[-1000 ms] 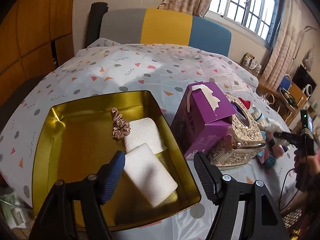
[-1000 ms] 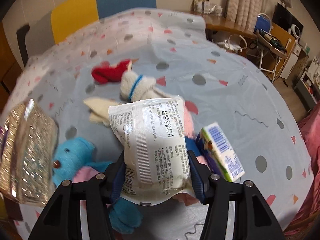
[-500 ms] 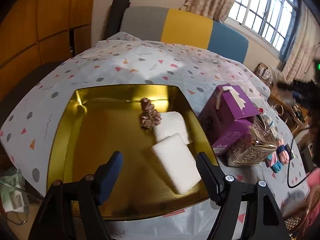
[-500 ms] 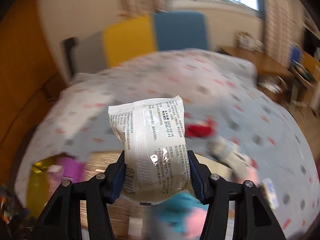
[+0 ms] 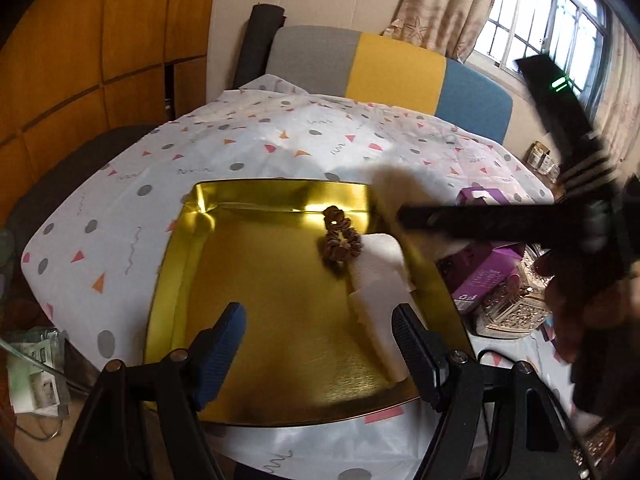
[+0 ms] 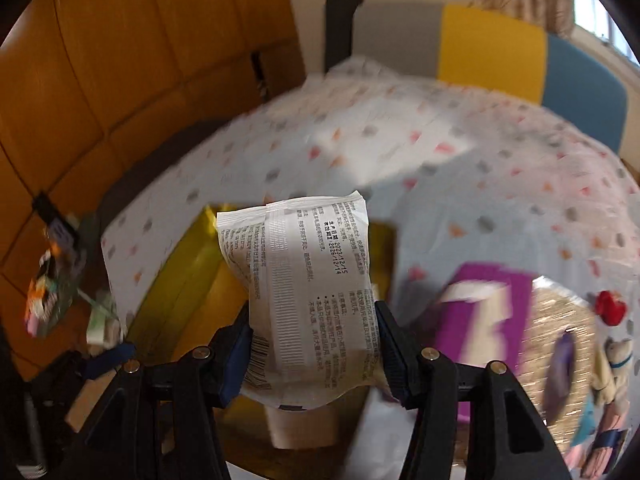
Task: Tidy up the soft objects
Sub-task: 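Lift the white packet, carry it into the gold tray and open the right tool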
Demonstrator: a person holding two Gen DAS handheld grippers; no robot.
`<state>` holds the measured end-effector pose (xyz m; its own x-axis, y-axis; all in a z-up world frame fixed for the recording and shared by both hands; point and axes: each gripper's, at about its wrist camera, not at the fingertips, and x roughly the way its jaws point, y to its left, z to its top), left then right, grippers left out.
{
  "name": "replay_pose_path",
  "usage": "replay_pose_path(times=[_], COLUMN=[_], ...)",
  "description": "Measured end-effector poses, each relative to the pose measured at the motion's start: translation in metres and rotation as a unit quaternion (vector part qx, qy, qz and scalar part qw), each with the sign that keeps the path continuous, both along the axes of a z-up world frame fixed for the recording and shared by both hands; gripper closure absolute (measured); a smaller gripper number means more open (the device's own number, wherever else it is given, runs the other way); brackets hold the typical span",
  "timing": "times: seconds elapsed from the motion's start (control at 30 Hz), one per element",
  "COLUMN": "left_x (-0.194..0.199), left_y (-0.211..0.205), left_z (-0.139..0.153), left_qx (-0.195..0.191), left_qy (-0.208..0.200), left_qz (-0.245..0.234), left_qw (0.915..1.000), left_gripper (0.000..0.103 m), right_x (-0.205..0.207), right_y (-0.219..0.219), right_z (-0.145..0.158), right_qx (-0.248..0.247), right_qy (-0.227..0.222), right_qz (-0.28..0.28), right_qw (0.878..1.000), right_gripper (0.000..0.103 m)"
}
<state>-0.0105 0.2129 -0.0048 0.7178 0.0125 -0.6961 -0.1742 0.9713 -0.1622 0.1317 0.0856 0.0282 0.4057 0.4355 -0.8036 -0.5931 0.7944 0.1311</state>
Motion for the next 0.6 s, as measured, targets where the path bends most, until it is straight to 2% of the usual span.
replay_pose_path(times=[0.2, 0.33, 0.5, 0.6], left_x=[-0.003, -0.005, -0.006, -0.006], left_y=[0.011, 0.015, 0.017, 0.016], left_z=[-0.004, -0.006, -0.008, -0.008], left_qx=[-0.008, -0.008, -0.009, -0.010], left_qy=[0.005, 0.007, 0.008, 0.009], left_qz=[0.015, 0.020, 0.023, 0.022], left_qw=[0.9998, 0.9997, 0.9997, 0.9997], left_gripper=[0.027, 0.027, 0.027, 0.027], right_x=[0.005, 0.008, -0.002, -0.006], right_y=[0.032, 0.042, 0.042, 0.037], right_z=[-0.040, -0.057, -0.052, -0.036], right_qx=[-0.032, -0.027, -0.020, -0.015], right_qy=[0.051, 0.077, 0.077, 0.050], right_qz=[0.011, 0.013, 0.006, 0.003], right_qw=[0.998, 0.997, 0.997, 0.999], right_gripper=[0.045, 0.044, 0.044, 0.044])
